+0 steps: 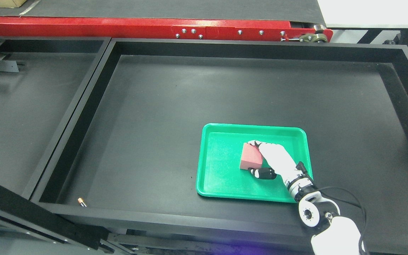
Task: Pick pink block from left shelf to tray
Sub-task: 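Close the right hand fingers around the pink cube and lift it, then hold the pink cube in the right hand while turning to the blue tray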
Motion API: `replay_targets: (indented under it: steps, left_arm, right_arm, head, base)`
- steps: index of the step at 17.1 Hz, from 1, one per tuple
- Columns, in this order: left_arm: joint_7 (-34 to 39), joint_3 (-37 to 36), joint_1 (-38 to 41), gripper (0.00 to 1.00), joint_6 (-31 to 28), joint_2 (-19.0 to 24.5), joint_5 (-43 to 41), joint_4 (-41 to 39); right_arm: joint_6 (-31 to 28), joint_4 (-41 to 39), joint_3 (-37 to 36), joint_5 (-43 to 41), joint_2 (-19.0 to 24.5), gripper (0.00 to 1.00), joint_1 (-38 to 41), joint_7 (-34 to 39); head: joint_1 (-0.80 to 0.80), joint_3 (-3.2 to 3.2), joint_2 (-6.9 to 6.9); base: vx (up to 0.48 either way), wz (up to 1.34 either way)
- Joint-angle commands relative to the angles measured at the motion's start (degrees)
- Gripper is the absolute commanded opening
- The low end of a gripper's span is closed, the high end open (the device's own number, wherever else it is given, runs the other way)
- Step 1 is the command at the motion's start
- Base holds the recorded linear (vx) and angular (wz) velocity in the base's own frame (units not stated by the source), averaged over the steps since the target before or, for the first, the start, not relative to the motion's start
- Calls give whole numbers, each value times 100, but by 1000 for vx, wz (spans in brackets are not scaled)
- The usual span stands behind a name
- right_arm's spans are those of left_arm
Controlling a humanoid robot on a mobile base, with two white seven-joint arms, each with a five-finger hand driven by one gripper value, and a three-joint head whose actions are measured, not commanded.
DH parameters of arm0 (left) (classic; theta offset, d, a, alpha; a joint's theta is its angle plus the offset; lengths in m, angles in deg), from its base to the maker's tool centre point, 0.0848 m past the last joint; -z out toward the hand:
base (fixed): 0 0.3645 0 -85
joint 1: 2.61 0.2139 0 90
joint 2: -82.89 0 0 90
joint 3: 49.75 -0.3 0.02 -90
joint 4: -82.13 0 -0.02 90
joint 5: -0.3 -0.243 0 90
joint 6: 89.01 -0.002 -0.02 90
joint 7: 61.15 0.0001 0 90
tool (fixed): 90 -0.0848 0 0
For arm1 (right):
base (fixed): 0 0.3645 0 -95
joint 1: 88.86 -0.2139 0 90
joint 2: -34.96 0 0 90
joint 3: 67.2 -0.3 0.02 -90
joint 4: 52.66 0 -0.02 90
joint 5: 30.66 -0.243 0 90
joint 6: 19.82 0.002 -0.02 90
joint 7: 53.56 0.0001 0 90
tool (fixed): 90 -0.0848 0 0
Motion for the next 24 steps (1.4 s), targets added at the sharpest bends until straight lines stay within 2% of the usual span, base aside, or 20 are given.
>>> replay_targets:
  steps: [1,3,11,16,24]
  left_arm:
    - [1,0,114,100,-5,100,0,-100]
    - [1,0,114,100,-5,100,0,-100]
    - [1,0,114,100,-5,100,0,-100]
    - [1,0,114,100,-5,100,0,-100]
    - [1,0,114,100,-5,100,0,-100]
  right_arm:
    - [163,-103,-163,-36,-100,4,40,-597]
    - [338,-252,-330,-114,-100,4,119,-905]
    - [1805,-1087,-1148,-1625,-100,5,602,-2118]
    - [2027,-1202,-1359,-2188,-100,5,735,-2286]
    - [2070,-1229,-1403,-2251,-100,5,744,-2277]
  head:
    - [0,0,0]
    - [0,0,0]
    - [0,0,0]
    - [0,0,0]
    - [0,0,0]
  base:
    - [0,0]
    - [0,0]
    - [0,0]
    - [-25,17]
    - [-125,199]
